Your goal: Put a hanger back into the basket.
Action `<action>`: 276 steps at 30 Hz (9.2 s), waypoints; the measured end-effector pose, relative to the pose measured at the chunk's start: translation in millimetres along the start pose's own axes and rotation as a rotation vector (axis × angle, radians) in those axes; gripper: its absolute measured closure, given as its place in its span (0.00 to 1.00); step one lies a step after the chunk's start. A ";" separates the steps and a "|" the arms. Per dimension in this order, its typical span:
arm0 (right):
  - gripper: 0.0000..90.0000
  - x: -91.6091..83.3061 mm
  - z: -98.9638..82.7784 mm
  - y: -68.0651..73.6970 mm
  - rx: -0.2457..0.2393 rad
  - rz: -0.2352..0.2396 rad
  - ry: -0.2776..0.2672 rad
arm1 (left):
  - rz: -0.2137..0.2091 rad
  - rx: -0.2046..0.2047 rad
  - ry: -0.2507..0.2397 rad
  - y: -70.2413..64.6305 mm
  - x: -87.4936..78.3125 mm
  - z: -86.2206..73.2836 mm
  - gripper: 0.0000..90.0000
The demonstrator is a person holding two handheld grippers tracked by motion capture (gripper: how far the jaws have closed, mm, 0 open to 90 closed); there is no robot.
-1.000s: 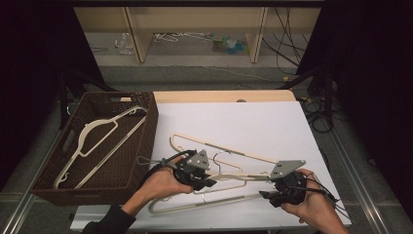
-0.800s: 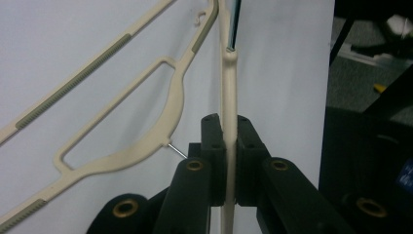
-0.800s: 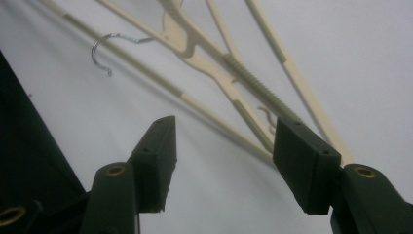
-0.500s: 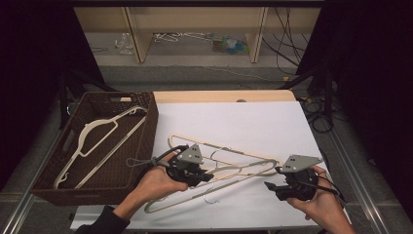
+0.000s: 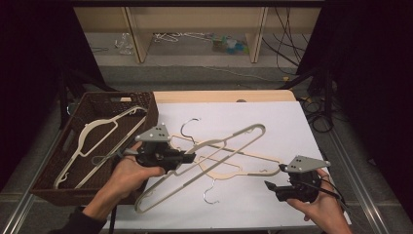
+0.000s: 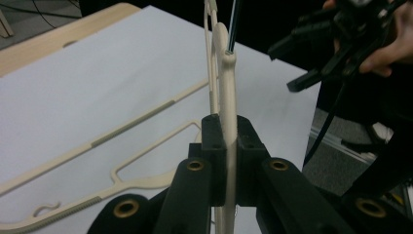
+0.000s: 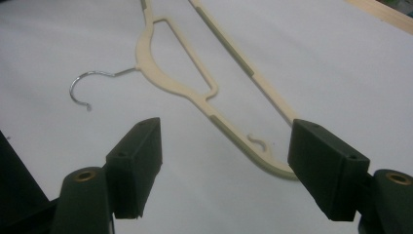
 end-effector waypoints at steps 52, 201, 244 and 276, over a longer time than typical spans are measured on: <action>0.32 22.9 -7.2 13.4 -0.031 0.070 0.057 | 0.452 -0.045 -0.125 176.6 -183.9 -36.2 0.95; 0.82 116.8 3.2 -19.3 -0.269 0.318 0.291 | 0.162 0.136 -0.033 -16.5 23.1 -138.9 0.23; 0.89 119.0 19.4 -11.2 -0.439 0.357 0.464 | 0.164 0.128 -0.021 -13.2 25.8 -140.3 0.23; 0.89 98.2 31.1 -9.5 -0.402 0.376 0.460 | 0.351 0.400 0.202 39.0 127.2 -119.7 0.28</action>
Point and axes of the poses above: each handheld gripper's, and its own axes: x roughly forward along the jaws, z roughly out of its top, y roughly to its left, the point moved 2 cm from there along x, roughly forward along the jaws, and after that the axes turned 6 degrees about -x, right-handed, at the moved point
